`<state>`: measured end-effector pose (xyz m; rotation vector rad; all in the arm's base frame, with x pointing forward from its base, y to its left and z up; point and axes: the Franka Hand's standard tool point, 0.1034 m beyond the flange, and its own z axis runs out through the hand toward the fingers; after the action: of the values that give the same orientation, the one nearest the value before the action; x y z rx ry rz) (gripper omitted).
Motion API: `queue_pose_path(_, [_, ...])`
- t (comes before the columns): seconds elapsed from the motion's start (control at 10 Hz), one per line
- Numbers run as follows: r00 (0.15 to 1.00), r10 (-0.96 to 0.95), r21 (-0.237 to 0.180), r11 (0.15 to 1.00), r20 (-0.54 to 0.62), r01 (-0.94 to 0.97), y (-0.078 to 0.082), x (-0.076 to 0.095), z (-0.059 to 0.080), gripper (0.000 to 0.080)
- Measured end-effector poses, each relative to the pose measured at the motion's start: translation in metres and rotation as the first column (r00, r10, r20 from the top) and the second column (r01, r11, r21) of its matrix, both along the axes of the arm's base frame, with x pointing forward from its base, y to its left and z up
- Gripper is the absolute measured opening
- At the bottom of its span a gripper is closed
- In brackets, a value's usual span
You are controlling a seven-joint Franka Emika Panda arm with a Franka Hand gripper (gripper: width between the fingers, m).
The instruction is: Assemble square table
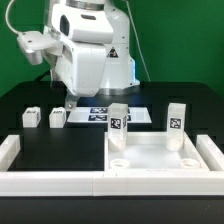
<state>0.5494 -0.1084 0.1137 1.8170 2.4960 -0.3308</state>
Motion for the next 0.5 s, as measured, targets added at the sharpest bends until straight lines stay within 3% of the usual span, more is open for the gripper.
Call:
queue_pose_path(0.2, [0.989,-0.147,-0.005,0.989,0.030,0.147,0.000,-0.001,-0.002,0.0648])
queue_pose_path(0.5, [0.881,-0.465,-0.010,0.884,0.088,0.468,-0.034,-0.041,-0.025,0.0648])
